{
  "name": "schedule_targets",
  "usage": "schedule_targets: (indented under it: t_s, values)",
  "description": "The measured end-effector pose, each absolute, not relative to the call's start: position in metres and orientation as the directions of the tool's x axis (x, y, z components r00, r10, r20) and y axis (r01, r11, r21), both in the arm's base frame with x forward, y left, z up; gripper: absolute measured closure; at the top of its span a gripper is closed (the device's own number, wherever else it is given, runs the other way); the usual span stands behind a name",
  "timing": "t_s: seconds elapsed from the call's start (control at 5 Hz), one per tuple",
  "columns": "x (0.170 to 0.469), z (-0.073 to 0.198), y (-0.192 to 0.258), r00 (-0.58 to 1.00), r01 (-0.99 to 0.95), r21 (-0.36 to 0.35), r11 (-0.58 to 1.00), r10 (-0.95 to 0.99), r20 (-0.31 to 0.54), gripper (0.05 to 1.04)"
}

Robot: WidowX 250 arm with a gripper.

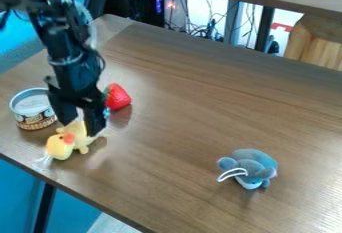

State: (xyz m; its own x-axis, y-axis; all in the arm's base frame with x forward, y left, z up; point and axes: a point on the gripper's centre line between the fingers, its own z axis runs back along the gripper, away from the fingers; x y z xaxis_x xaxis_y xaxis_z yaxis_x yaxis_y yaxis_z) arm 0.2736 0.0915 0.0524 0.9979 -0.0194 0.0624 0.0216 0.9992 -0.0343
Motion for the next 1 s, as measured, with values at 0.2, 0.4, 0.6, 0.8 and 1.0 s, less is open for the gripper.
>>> schedule_targets:
  t_s: [0.2,0.4,0.6,0.8,1.0]
  values:
    - [0.272,0.076,0.091,0.995,0.021,0.017,1.0,-0.023,0.097,0.077]
    - [0.286,0.091,0.071,0.991,0.081,0.068,0.994,-0.088,0.098,0.08]
    - [0.306,0.106,0.073,0.99,0.069,0.088,0.994,-0.079,0.117,0.081]
    - [0.321,0.111,0.074,0.991,0.067,0.076,0.995,-0.075,0.114,0.081]
    - [0.33,0.109,0.074,0.994,0.063,0.055,0.996,-0.068,0.087,0.082]
